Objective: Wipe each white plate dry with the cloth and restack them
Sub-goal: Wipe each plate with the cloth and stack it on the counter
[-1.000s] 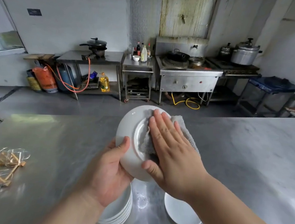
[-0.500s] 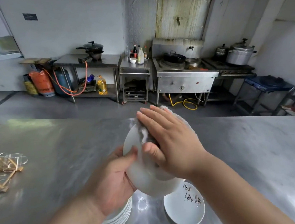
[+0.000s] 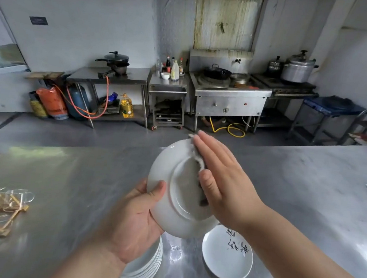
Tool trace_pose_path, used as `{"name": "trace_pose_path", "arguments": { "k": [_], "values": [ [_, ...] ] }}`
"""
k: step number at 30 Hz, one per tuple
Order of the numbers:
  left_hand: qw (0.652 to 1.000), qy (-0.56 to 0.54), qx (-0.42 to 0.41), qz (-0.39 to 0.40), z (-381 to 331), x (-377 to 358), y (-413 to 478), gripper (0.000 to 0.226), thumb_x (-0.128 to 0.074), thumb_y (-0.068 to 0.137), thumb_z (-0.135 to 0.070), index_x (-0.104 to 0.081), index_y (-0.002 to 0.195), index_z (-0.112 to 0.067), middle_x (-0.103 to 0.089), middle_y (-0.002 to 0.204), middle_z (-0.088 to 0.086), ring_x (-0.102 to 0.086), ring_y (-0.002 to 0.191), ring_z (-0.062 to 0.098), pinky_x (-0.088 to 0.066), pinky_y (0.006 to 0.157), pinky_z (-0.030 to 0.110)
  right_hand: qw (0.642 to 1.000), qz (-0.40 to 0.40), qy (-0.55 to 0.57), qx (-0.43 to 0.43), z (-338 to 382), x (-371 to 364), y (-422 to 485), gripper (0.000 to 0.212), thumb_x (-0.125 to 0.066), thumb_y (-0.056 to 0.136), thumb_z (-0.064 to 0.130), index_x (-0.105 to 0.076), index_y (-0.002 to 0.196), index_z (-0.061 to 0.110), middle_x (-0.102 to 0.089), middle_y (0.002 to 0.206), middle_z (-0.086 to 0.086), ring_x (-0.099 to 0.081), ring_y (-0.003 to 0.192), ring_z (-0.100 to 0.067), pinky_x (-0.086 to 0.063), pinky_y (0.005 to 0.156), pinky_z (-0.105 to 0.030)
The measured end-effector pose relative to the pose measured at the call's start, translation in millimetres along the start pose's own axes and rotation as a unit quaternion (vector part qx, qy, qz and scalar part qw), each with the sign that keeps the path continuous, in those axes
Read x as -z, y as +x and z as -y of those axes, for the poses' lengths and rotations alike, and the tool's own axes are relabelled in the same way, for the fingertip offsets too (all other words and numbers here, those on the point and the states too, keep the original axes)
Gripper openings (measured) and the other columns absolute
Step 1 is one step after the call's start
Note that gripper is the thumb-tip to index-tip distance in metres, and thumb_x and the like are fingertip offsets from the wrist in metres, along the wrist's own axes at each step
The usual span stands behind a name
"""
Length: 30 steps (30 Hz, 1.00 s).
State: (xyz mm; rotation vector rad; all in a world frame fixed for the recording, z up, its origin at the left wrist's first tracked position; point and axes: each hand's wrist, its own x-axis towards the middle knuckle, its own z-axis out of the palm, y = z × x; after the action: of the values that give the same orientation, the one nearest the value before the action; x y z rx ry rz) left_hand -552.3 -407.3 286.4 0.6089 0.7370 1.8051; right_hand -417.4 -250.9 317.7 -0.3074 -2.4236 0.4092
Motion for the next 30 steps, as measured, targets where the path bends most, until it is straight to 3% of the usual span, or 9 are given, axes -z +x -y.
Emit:
{"name": "trace_pose_path", "arguments": {
  "k": [3,5,9,11,18,21,24,27,30],
  "values": [
    [1.0,-0.019,-0.01,-0.001,3.9,7.5,0.1,0.044,-0.058,0.103,-0.017,-0.06,0.143,0.002,-0.057,0.148,0.03,-0.056,0.138,0.046,-0.053,0.105,0.054,0.987,-0.022,0.062,-0.143,7.8,-26.5,-31.9,0.072,-0.017,0.105,0.058,-0.012,0.166,0.019,-0.003,0.172,0.014,0.002,0.159,-0.004,-0.011,0.129,-0.034],
    [1.0,-0.012,0.005,-0.013,7.4,10.7,0.7,0.044,-0.061,0.102,-0.019,-0.062,0.142,-0.001,-0.058,0.147,0.029,-0.059,0.135,0.045,-0.055,0.101,0.054,0.987,0.001,0.027,-0.158,9.0,-35.3,-40.5,0.08,-0.008,0.102,0.068,-0.003,0.166,0.02,0.005,0.173,0.012,0.012,0.159,-0.008,-0.006,0.13,-0.034],
    [1.0,-0.007,0.019,0.021,6.7,12.3,3.0,0.042,-0.057,0.108,-0.018,-0.058,0.146,0.001,-0.055,0.152,0.026,-0.052,0.143,0.04,-0.049,0.11,0.051,0.997,0.034,-0.004,-0.062,-9.6,-2.0,-5.2,0.078,-0.01,0.105,0.064,-0.026,0.163,0.014,-0.021,0.171,0.004,-0.011,0.16,-0.014,-0.016,0.129,-0.036],
    [0.999,-0.028,0.007,0.034,2.0,9.4,5.5,0.044,-0.051,0.111,-0.018,-0.052,0.15,0.002,-0.05,0.156,0.026,-0.046,0.148,0.04,-0.045,0.115,0.052,0.996,0.005,0.049,-0.077,-14.4,7.3,2.8,0.068,-0.018,0.108,0.054,-0.033,0.162,0.016,-0.028,0.169,0.006,-0.02,0.158,-0.009,-0.02,0.128,-0.033],
    [0.998,-0.058,-0.017,-0.017,17.2,-1.0,12.7,0.049,-0.049,0.106,-0.026,-0.056,0.149,-0.004,-0.053,0.152,0.028,-0.054,0.141,0.043,-0.053,0.107,0.051,0.96,-0.1,0.148,-0.216,26.1,-51.2,-49.9,0.068,-0.007,0.103,0.066,0.002,0.162,0.033,0.012,0.169,0.028,0.011,0.158,-0.001,0.0,0.129,-0.029],
    [0.999,-0.042,0.004,0.007,25.7,-0.6,10.0,0.046,-0.049,0.109,-0.018,-0.051,0.153,-0.005,-0.051,0.156,0.026,-0.05,0.144,0.042,-0.051,0.109,0.053,0.94,-0.115,0.182,-0.266,2.0,-36.4,-28.3,0.066,-0.02,0.104,0.06,-0.024,0.163,0.03,-0.017,0.167,0.024,-0.013,0.154,0.009,-0.014,0.127,-0.021],
    [0.999,-0.027,0.038,0.026,26.6,1.9,7.9,0.054,-0.065,0.101,-0.01,-0.05,0.152,-0.005,-0.053,0.154,0.027,-0.053,0.141,0.046,-0.053,0.102,0.061,0.947,-0.123,0.167,-0.245,-24.9,-14.8,-5.8,0.042,-0.053,0.105,0.039,-0.058,0.147,0.031,-0.056,0.141,0.029,-0.045,0.132,0.016,-0.032,0.108,-0.004],
    [0.996,-0.02,0.078,-0.043,19.9,3.3,10.0,0.041,-0.069,0.092,-0.02,-0.073,0.131,-0.008,-0.072,0.131,0.02,-0.073,0.116,0.035,-0.064,0.078,0.05,0.969,-0.034,0.124,-0.213,-42.6,-4.1,4.1,0.037,-0.064,0.1,0.035,-0.066,0.137,0.038,-0.062,0.115,0.044,-0.054,0.115,0.023,-0.036,0.092,0.003],
    [0.995,0.005,0.073,-0.074,13.1,-0.9,11.8,0.037,-0.058,0.096,-0.028,-0.078,0.124,-0.013,-0.074,0.13,0.016,-0.074,0.116,0.028,-0.064,0.08,0.039,0.977,0.031,0.107,-0.185,-45.3,1.0,6.5,0.038,-0.061,0.103,0.038,-0.063,0.141,0.037,-0.059,0.119,0.046,-0.05,0.113,0.029,-0.037,0.096,0.001]
  ]
}}
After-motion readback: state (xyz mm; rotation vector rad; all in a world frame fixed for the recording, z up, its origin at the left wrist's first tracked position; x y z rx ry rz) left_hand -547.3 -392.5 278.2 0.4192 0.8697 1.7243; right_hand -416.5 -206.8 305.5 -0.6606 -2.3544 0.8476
